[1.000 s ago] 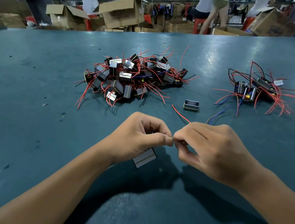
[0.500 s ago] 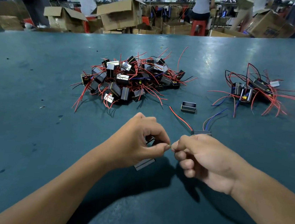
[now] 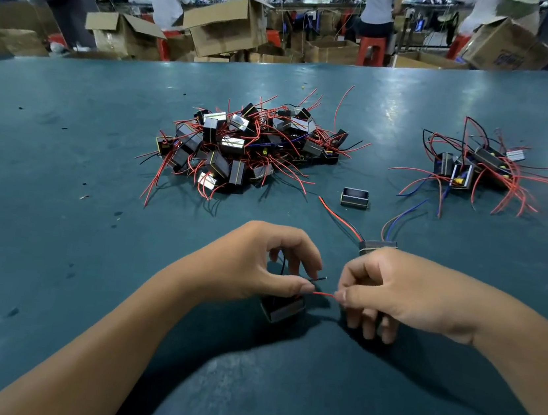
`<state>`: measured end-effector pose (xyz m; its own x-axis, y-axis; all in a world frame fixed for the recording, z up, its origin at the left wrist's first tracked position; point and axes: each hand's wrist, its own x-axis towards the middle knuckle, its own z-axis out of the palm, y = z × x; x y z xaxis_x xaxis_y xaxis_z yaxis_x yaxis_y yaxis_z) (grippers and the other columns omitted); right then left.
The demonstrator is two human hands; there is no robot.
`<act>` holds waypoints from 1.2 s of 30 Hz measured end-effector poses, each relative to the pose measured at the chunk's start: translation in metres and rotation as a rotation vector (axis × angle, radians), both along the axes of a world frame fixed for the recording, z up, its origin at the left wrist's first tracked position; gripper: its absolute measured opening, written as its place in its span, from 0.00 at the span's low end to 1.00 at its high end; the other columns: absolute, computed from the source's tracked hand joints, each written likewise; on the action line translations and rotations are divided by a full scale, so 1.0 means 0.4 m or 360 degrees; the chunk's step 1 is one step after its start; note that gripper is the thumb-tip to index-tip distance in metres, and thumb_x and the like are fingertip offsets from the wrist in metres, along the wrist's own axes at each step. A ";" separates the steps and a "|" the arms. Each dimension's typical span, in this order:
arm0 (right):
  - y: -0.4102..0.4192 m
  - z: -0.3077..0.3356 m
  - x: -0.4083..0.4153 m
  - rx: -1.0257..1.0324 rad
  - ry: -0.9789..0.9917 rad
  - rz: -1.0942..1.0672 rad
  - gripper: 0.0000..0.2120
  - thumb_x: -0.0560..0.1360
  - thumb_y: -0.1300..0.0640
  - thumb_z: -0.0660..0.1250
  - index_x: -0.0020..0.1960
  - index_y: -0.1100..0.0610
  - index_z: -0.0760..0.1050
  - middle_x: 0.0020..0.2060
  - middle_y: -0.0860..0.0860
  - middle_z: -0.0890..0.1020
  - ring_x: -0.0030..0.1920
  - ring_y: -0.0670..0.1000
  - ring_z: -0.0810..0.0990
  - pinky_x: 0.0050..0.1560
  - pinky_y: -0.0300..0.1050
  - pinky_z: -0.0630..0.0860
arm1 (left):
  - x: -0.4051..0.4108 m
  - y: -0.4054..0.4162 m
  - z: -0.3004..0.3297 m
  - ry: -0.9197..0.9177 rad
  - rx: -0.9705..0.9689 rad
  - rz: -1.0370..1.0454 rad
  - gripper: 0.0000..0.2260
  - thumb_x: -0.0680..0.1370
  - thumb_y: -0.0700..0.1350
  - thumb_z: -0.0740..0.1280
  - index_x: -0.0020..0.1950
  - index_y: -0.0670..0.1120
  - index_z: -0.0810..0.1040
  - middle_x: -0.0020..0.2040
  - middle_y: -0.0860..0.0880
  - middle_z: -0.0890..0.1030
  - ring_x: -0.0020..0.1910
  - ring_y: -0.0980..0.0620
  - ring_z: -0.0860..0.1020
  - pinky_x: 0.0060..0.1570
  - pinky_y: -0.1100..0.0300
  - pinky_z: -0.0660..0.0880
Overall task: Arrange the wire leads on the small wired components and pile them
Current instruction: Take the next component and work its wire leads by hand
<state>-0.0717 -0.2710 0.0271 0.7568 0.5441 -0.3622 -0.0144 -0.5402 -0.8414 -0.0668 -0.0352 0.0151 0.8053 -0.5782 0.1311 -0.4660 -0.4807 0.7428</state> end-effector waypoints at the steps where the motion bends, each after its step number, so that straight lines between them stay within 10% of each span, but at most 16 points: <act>1: -0.005 0.001 0.003 -0.0052 -0.0007 0.0049 0.08 0.79 0.58 0.67 0.42 0.58 0.76 0.33 0.52 0.83 0.32 0.50 0.80 0.28 0.42 0.75 | 0.001 0.000 -0.001 -0.0002 0.0000 0.0025 0.05 0.75 0.45 0.76 0.50 0.51 0.83 0.45 0.54 0.84 0.44 0.55 0.80 0.48 0.57 0.74; 6: -0.031 0.014 0.020 -0.0128 -0.0270 0.0201 0.03 0.77 0.54 0.69 0.47 0.53 0.78 0.39 0.51 0.85 0.37 0.49 0.82 0.34 0.41 0.78 | 0.004 -0.004 -0.011 0.0014 -0.0014 0.0027 0.01 0.76 0.44 0.74 0.47 0.49 0.83 0.42 0.54 0.84 0.41 0.58 0.80 0.45 0.69 0.72; 12: -0.023 -0.001 0.026 -0.0164 -0.1645 0.0400 0.08 0.76 0.58 0.70 0.54 0.51 0.79 0.46 0.43 0.81 0.48 0.46 0.79 0.48 0.44 0.76 | 0.006 -0.004 -0.013 0.0018 -0.0036 0.0001 0.02 0.77 0.43 0.74 0.46 0.49 0.83 0.40 0.52 0.84 0.40 0.58 0.79 0.44 0.67 0.74; 24: -0.005 -0.005 0.022 -0.0182 -0.2142 0.0505 0.03 0.75 0.61 0.70 0.44 0.57 0.81 0.36 0.50 0.79 0.37 0.54 0.78 0.34 0.49 0.76 | 0.004 -0.002 -0.015 0.0079 -0.0083 0.0031 0.02 0.78 0.44 0.72 0.45 0.50 0.83 0.40 0.49 0.84 0.39 0.49 0.80 0.43 0.55 0.77; 30: 0.004 -0.032 0.021 0.0159 -0.1425 0.0054 0.08 0.73 0.63 0.72 0.39 0.53 0.77 0.30 0.44 0.77 0.29 0.40 0.71 0.34 0.29 0.66 | -0.003 -0.002 -0.001 0.0001 -0.0099 0.0019 0.02 0.78 0.42 0.72 0.46 0.46 0.82 0.39 0.50 0.83 0.39 0.54 0.78 0.45 0.58 0.74; 36: 0.021 -0.033 0.021 0.0680 -0.0325 -0.0181 0.11 0.77 0.65 0.68 0.38 0.54 0.79 0.30 0.51 0.79 0.32 0.49 0.77 0.27 0.42 0.74 | -0.008 -0.003 0.006 -0.0026 -0.0091 0.0032 0.02 0.78 0.39 0.72 0.47 0.44 0.80 0.39 0.52 0.81 0.39 0.58 0.75 0.44 0.68 0.71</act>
<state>-0.0633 -0.2625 0.0137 0.8526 0.5213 0.0375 0.1351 -0.1504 -0.9794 -0.0702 -0.0364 0.0177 0.8143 -0.5529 0.1766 -0.4688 -0.4470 0.7619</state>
